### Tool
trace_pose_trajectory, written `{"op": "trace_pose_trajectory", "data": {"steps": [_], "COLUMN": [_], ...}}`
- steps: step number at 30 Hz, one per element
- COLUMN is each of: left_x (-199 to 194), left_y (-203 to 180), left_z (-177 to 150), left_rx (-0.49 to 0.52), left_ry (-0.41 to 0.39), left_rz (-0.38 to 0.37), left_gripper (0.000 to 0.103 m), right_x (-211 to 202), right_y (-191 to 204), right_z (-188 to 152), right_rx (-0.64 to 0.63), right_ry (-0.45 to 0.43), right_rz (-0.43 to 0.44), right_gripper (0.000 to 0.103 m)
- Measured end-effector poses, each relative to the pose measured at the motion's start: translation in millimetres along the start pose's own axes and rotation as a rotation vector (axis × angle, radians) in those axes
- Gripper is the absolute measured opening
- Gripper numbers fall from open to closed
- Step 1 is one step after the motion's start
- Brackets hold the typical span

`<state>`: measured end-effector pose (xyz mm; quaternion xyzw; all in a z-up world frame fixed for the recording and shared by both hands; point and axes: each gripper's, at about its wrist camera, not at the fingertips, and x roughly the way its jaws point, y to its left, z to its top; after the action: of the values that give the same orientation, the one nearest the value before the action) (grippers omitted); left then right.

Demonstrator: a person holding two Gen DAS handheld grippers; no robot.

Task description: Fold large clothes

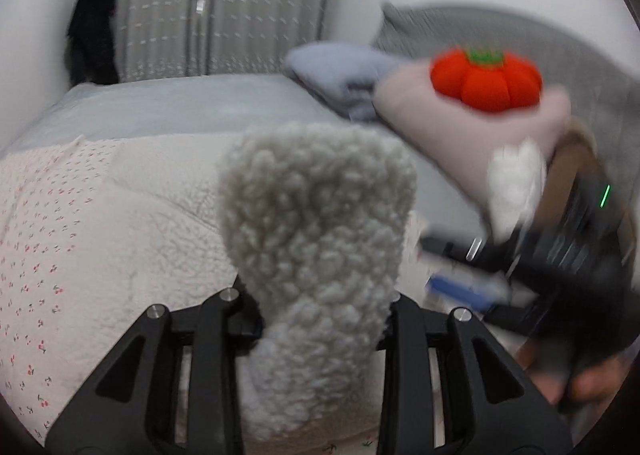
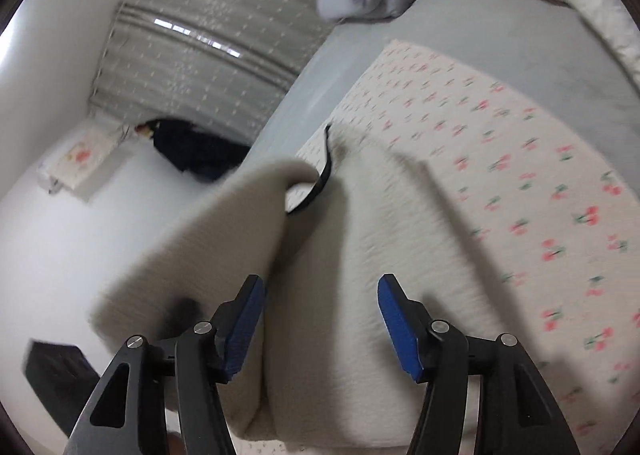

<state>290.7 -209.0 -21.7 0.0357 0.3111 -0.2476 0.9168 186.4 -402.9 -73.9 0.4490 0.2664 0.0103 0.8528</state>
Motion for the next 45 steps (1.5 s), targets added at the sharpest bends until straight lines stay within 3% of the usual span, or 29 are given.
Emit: {"op": "trace_pose_trajectory", "data": {"steps": [2, 7, 9, 11, 13, 15, 17, 20, 23, 25, 28, 31, 36, 40, 43, 45], "left_x": [16, 25, 19, 6, -8, -26, -41, -68, -95, -110, -106, -91, -69, -48, -42, -38], "left_y": [-18, -39, -34, -33, -32, -27, -18, 10, 37, 62, 98, 134, 179, 201, 211, 212], "left_z": [-18, -46, -43, -38, -35, -30, -26, -17, -16, -19, -13, -15, -20, -29, -34, -37], "left_rx": [0.107, 0.355, 0.353, 0.352, 0.36, 0.351, 0.31, 0.202, 0.116, 0.047, -0.07, -0.195, -0.321, -0.433, -0.466, -0.487], "left_ry": [0.037, -0.02, -0.013, -0.019, -0.02, -0.018, -0.009, 0.007, -0.039, -0.106, -0.135, -0.116, -0.069, -0.015, 0.007, 0.01], "left_rz": [0.029, 0.102, 0.08, 0.027, -0.034, -0.106, -0.215, -0.43, -0.513, -0.515, -0.51, -0.47, -0.294, -0.259, -0.252, -0.257], "left_gripper": [0.035, 0.036, 0.038, 0.048, 0.066, 0.067, 0.068, 0.08, 0.08, 0.082, 0.083, 0.083, 0.083, 0.083, 0.083, 0.083], "right_x": [-19, -23, -21, -12, -8, -16, -19, -16, -17, -15, -7, 2, 12, 49, 91, 121], "right_y": [-13, -36, -40, -41, -29, -27, -22, -19, -20, -22, -20, -5, 41, 95, 118, 122], "right_z": [6, 16, 15, 21, 24, 22, 20, 17, 15, 15, 13, 15, 44, 67, 67, 63], "right_rx": [0.02, 0.051, 0.059, 0.071, 0.064, 0.038, 0.011, -0.017, -0.025, -0.019, -0.007, -0.01, -0.092, -0.195, -0.261, -0.303], "right_ry": [-0.026, -0.03, -0.028, -0.014, -0.007, -0.01, -0.008, 0.018, 0.025, 0.03, 0.064, 0.102, 0.127, 0.273, 0.397, 0.457], "right_rz": [-0.001, 0.019, 0.02, 0.032, 0.038, 0.04, 0.038, 0.022, 0.02, 0.04, 0.087, 0.148, 0.141, 0.143, 0.074, -0.063], "right_gripper": [0.063, 0.066, 0.067, 0.067, 0.07, 0.074, 0.076, 0.077, 0.084, 0.085, 0.085, 0.085, 0.09, 0.09, 0.09, 0.089]}}
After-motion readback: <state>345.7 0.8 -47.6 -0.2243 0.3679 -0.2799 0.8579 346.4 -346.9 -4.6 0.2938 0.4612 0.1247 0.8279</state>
